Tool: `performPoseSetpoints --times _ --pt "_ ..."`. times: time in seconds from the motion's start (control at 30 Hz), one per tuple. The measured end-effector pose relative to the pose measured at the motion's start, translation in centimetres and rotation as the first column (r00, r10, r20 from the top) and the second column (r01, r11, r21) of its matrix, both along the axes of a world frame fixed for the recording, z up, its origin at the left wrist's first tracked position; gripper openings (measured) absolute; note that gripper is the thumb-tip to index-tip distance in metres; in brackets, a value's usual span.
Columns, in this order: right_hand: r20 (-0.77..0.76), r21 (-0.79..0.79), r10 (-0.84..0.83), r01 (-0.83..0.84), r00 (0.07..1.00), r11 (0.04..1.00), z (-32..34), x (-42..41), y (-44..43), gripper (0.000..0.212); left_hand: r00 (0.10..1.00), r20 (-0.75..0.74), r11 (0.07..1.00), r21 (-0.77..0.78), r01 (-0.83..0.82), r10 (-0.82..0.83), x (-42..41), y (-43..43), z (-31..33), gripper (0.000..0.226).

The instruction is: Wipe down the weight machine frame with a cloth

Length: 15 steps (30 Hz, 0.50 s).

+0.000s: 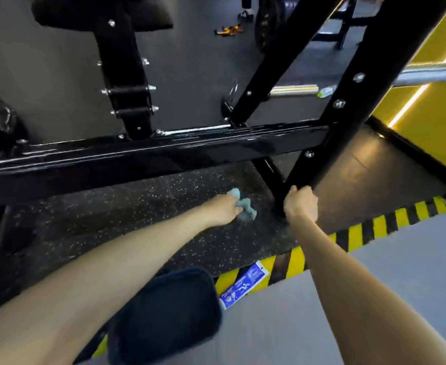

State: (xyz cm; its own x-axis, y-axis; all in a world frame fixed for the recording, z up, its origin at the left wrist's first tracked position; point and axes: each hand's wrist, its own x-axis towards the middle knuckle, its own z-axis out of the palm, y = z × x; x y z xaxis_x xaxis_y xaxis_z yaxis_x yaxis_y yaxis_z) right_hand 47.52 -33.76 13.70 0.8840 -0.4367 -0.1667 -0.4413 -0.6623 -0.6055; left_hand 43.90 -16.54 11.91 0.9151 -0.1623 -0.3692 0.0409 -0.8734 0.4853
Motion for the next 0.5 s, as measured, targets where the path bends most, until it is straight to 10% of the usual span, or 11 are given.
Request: performPoseSetpoints --times 0.3,0.5 --pt "-0.427 0.060 0.550 -0.584 0.718 0.809 -9.7 -14.3 21.7 0.030 0.802 -0.223 0.804 -0.107 -0.585 0.554 -20.1 22.9 -6.3 0.007" --pt "-0.614 0.068 0.648 -0.788 0.450 0.612 -4.8 -21.0 25.4 0.031 0.747 -0.448 0.807 -0.089 -0.584 0.491 -31.1 26.5 -5.1 0.029"
